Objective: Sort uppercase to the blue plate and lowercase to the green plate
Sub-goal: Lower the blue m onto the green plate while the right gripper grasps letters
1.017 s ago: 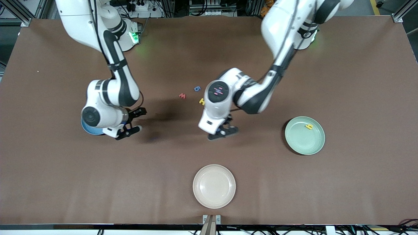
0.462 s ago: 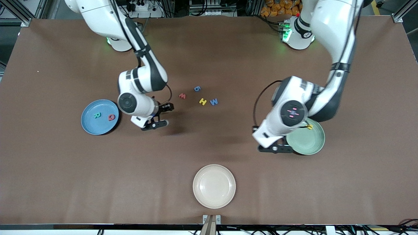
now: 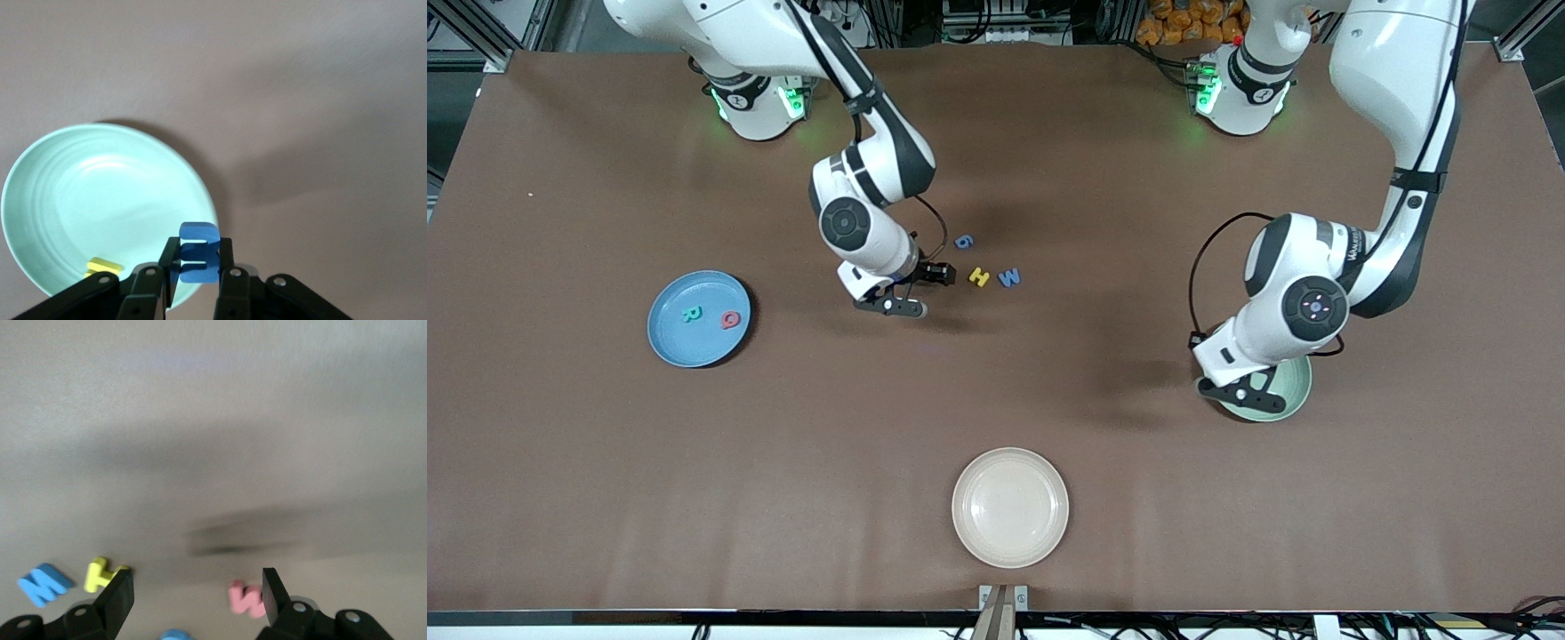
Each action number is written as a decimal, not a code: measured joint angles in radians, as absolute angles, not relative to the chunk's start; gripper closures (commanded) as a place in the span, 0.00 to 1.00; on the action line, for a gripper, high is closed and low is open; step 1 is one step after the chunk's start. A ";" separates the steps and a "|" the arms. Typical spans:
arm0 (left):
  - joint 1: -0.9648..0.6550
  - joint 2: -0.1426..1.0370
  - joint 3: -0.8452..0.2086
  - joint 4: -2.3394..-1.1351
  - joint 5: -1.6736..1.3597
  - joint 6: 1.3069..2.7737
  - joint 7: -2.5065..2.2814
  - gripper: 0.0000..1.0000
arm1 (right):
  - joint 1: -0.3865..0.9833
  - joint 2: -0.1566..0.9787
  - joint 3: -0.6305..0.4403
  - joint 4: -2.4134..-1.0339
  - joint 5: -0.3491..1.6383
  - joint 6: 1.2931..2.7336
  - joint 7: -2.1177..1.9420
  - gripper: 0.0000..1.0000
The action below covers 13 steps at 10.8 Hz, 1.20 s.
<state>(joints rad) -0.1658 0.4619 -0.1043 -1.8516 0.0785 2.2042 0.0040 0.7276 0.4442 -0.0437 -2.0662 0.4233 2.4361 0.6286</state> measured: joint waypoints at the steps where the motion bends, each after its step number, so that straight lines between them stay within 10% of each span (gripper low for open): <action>1: -0.139 0.456 -0.103 -1.886 0.082 2.225 0.051 1.00 | 0.730 0.444 -0.028 -2.066 0.423 2.446 0.709 0.08; 5: -0.104 0.460 -0.094 -1.918 0.144 2.240 0.107 0.93 | 0.789 0.445 0.035 -2.078 0.292 2.536 1.065 0.07; 6: -0.105 0.467 -0.087 -1.919 0.152 2.244 0.107 0.70 | 0.805 0.448 0.043 -2.081 0.193 2.545 1.186 0.08; 7: -0.104 0.475 -0.079 -1.919 0.155 2.251 0.107 0.02 | 0.811 0.457 0.050 -2.079 0.110 2.552 1.295 0.09; 13: -0.107 0.480 -0.074 -1.907 0.156 2.262 0.107 0.00 | 0.815 0.523 0.053 -2.009 0.051 2.596 1.483 0.14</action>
<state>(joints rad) -0.1069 0.4797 -0.0741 -1.9070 0.1556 2.2622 0.1074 0.8145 0.5233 0.0532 -2.0090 0.0507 2.5957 1.4828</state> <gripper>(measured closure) 0.110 0.123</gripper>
